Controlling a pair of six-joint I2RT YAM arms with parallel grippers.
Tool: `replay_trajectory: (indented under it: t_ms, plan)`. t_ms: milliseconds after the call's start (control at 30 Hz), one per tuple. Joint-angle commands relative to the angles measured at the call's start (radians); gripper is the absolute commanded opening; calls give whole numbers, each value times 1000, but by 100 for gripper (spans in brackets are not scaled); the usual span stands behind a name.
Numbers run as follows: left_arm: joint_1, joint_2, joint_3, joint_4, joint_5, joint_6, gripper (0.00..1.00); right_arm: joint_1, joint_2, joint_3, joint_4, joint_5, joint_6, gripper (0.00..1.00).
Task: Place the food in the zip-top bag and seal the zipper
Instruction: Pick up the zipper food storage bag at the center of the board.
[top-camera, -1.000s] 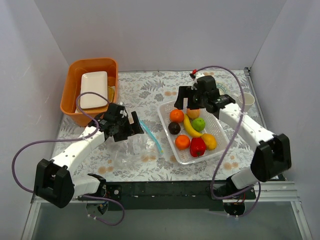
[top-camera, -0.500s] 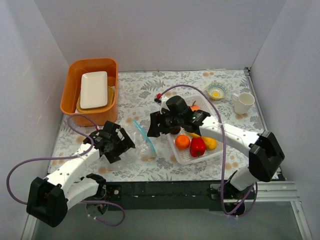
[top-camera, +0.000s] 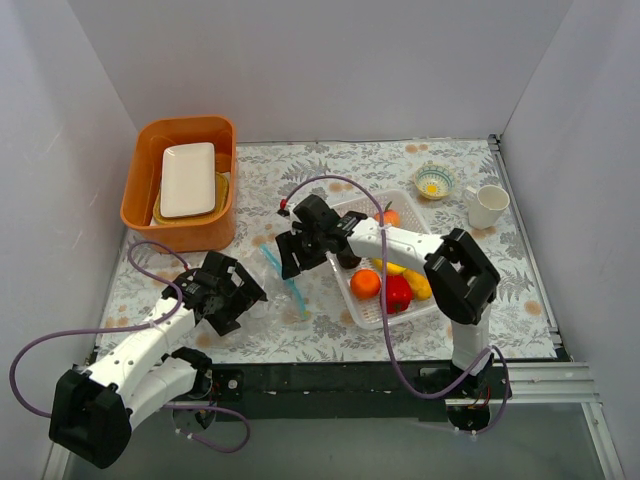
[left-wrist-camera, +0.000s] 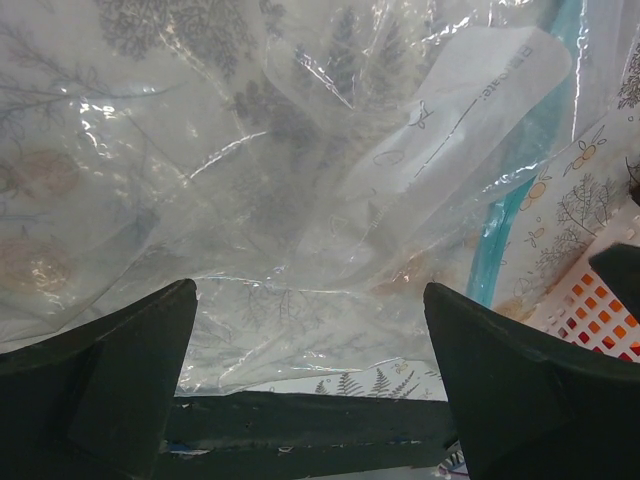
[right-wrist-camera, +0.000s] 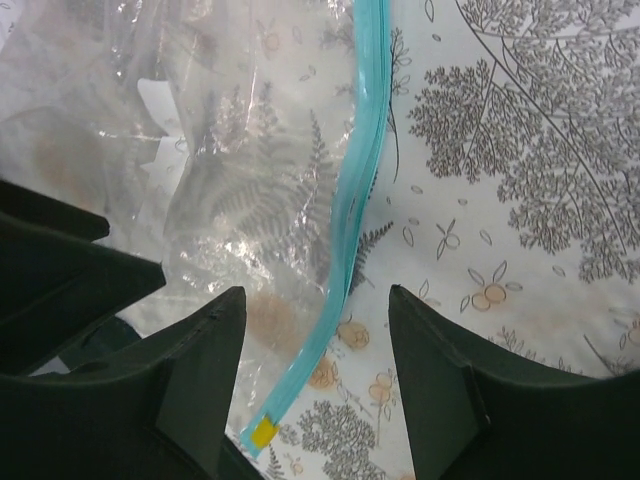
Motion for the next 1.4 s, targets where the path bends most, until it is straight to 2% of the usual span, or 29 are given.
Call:
replay_trajectory:
  t_ms: [0, 433, 533, 567, 633, 767, 833, 867, 1000, 1367]
  plan:
    - [6, -4, 16, -6, -13, -5, 98, 0, 62, 92, -8, -42, -57, 66]
    - [6, -26, 13, -14, -17, -8, 98, -26, 209, 167, 23, -101, -103, 62]
    - [6, -29, 11, -12, -17, -11, 98, -33, 221, 169, 35, -132, -103, 51]
    - [6, -29, 13, -11, -19, -11, 98, -35, 223, 167, 37, -156, -104, 38]
    - [6, -29, 13, -12, -20, -11, 98, -36, 223, 158, 52, -183, -104, 32]
    - [6, -29, 13, -9, -21, -13, 98, -41, 226, 143, 60, -230, -104, 27]
    - [6, -27, 13, -8, -21, -13, 98, -43, 218, 126, 73, -244, -103, 30]
    - [6, -26, 13, -8, -21, -13, 98, -44, 215, 123, 72, -256, -101, 39]
    - [6, -26, 13, -5, -19, -13, 98, -44, 206, 100, 100, -270, -95, 50]
    - [6, -29, 15, 1, -11, -5, 98, -44, 251, 121, 49, -273, -114, 49]
